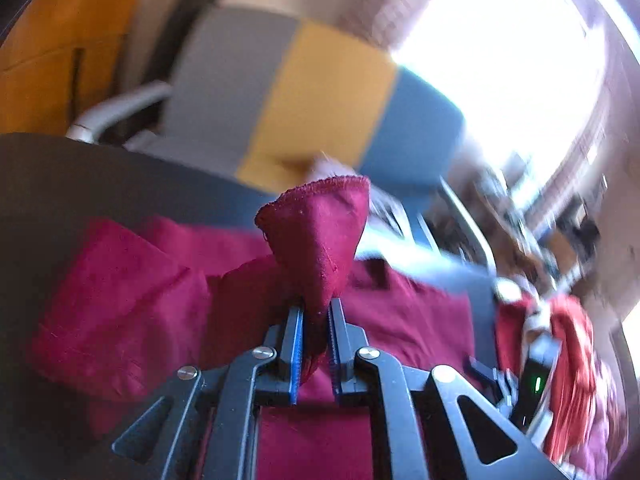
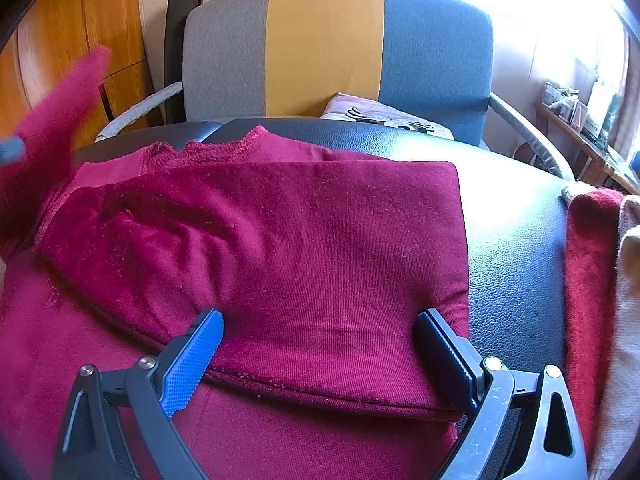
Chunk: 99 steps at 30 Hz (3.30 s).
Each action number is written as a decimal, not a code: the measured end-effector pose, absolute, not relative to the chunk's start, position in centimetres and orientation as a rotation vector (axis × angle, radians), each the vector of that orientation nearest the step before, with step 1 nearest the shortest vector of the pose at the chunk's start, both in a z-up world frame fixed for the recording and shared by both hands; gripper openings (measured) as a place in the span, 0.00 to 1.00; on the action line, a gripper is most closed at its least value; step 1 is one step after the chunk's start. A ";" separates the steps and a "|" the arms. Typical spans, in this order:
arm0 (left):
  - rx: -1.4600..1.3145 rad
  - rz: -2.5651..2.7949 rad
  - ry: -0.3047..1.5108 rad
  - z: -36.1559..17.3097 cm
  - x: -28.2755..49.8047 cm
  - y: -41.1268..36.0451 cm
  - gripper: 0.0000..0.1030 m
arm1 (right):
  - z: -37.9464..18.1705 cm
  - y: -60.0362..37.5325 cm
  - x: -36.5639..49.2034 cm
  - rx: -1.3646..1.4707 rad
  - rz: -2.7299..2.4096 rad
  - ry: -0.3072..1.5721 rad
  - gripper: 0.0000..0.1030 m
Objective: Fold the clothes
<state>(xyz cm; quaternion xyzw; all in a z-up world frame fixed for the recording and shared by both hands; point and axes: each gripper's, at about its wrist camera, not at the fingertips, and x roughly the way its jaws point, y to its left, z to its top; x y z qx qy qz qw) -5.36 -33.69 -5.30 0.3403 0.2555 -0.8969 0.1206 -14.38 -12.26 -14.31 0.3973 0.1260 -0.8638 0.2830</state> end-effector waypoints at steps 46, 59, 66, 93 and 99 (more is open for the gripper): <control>0.881 -2.577 0.972 -14.2 9.1 -33.4 0.20 | -4.3 -22.0 -7.8 0.787 -2.133 0.505 0.08; 0.884 -2.572 0.985 -14.1 9.1 -33.4 0.20 | -6.7 -14.3 -15.3 1.013 -2.285 0.392 0.08; 0.846 -2.517 1.156 -13.1 9.0 -35.5 0.28 | -9.4 -11.6 -17.2 1.120 -2.307 0.338 0.08; 0.828 -2.554 0.553 -4.8 0.8 -38.2 0.28 | -9.7 -12.6 -14.2 1.021 -2.288 0.293 0.22; 0.937 -2.540 0.422 -7.7 -3.7 -38.5 0.28 | -12.4 -13.2 -15.6 1.064 -2.344 0.335 0.23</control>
